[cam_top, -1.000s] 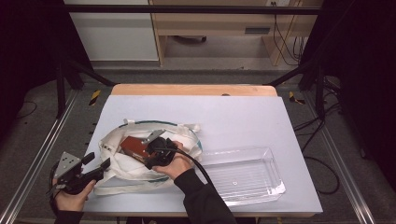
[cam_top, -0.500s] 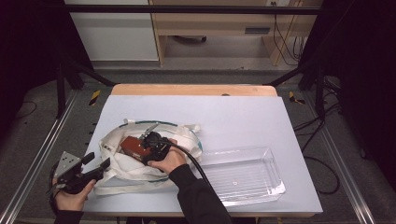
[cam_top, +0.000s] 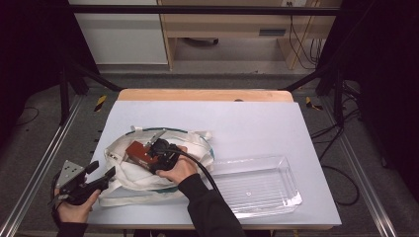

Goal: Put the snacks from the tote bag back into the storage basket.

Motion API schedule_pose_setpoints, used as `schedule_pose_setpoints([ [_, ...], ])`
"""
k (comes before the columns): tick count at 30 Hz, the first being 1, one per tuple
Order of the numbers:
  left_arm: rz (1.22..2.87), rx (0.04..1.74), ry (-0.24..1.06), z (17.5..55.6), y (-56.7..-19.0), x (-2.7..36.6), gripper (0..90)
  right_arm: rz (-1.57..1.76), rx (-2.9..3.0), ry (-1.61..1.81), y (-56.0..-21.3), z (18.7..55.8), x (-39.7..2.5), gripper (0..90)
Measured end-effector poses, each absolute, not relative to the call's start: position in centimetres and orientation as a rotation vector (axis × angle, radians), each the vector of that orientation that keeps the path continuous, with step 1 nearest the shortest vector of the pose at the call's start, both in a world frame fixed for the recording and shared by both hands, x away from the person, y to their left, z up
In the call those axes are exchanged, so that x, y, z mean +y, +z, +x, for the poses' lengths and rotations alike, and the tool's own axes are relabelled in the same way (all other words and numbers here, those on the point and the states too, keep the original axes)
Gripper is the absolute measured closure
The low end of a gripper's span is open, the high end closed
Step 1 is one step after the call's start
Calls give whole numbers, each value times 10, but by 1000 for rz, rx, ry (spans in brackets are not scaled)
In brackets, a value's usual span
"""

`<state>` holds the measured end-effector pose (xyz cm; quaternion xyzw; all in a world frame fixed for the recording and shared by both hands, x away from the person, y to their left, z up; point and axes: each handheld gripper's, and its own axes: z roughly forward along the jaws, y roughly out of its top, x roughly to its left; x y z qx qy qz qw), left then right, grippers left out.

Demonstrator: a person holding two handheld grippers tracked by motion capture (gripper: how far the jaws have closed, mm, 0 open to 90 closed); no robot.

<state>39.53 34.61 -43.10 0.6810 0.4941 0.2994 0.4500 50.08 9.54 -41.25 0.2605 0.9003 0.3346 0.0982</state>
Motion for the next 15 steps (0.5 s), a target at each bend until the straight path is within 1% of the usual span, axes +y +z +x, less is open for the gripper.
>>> schedule_pose_setpoints([
  [10, 1677, 1211, 742, 394, -430, 346, 339, 706, 2597, 1157, -373, 486, 78, 435],
  [15, 1680, 1209, 739, 395, -430, 346, 335, 688, 2561, 1196, -355, 479, 63, 434],
])
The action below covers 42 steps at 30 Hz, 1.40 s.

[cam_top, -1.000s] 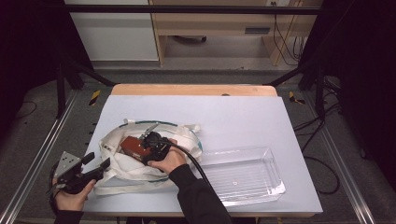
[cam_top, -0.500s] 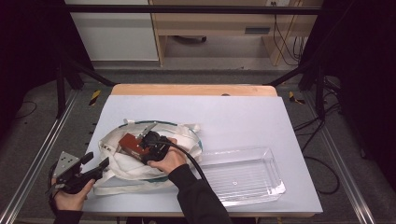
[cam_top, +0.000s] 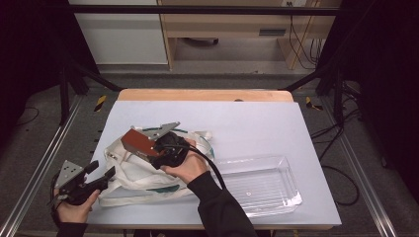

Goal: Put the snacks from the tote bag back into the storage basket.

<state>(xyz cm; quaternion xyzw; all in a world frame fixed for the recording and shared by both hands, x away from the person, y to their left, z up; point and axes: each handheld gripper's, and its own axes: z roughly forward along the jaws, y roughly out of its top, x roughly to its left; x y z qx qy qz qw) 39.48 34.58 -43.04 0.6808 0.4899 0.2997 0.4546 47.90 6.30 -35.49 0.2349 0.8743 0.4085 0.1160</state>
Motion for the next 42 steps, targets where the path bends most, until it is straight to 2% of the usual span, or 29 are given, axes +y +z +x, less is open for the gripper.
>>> schedule_pose_setpoints([
  [11, 1683, 1205, 743, 394, -430, 344, 325, 620, 2534, 1268, -325, 451, 24, 435],
  [21, 1685, 1206, 749, 394, -430, 344, 325, 592, 2511, 1269, -306, 435, -31, 435],
  [42, 1689, 1204, 749, 394, -430, 342, 325, 658, 2473, 1276, -318, 423, -112, 434],
])
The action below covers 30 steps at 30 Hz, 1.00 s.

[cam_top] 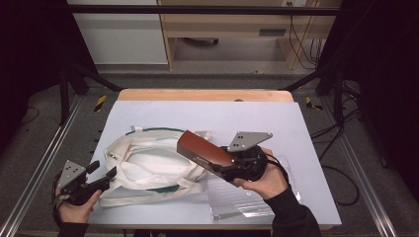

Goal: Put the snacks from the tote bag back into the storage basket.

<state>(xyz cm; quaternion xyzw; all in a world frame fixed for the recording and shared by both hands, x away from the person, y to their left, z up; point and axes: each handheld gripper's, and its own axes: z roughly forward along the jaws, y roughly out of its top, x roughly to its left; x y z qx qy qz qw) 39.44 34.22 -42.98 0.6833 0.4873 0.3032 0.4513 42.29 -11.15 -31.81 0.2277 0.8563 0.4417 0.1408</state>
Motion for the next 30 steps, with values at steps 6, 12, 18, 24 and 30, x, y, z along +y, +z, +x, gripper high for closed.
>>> schedule_pose_setpoints([
  [6, 1689, 1203, 747, 395, -430, 342, 325, 674, 2471, 1267, -326, 419, -132, 434],
  [12, 1691, 1206, 750, 395, -430, 342, 325, 668, 2457, 1271, -330, 413, -149, 434],
  [18, 1692, 1204, 746, 395, -430, 340, 325, 678, 2467, 1242, -338, 411, -163, 434],
  [24, 1691, 1202, 745, 396, -429, 339, 325, 702, 2479, 1231, -348, 407, -176, 434],
  [30, 1698, 1198, 743, 396, -429, 338, 325, 714, 2495, 1216, -358, 407, -183, 435],
])
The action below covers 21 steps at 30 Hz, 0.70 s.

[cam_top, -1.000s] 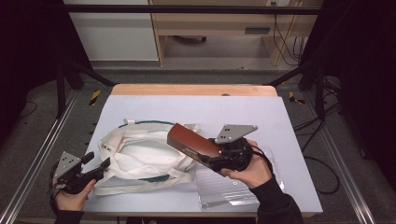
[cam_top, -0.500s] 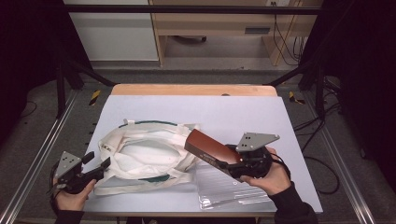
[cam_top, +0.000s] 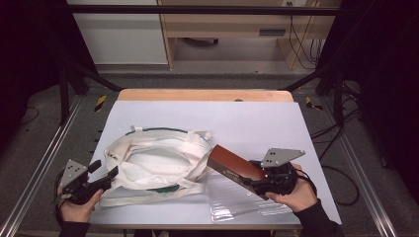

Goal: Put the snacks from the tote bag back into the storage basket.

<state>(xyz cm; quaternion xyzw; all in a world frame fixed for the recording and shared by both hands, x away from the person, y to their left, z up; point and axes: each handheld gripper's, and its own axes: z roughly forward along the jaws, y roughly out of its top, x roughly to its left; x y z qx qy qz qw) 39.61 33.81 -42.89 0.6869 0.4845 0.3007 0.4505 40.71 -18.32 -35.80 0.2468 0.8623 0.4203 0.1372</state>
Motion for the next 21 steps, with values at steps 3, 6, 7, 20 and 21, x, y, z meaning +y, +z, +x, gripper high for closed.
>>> schedule_pose_setpoints([
  [3, 1690, 1197, 745, 396, -428, 339, 325, 702, 2505, 1207, -361, 405, -185, 435],
  [6, 1690, 1201, 743, 396, -429, 339, 325, 705, 2505, 1206, -364, 404, -188, 435],
  [7, 1691, 1200, 744, 396, -429, 339, 325, 705, 2508, 1203, -365, 404, -189, 434],
  [20, 1695, 1193, 745, 395, -429, 339, 325, 678, 2563, 1146, -385, 408, -186, 435],
  [21, 1695, 1193, 745, 395, -429, 339, 325, 681, 2561, 1159, -386, 408, -186, 435],
])
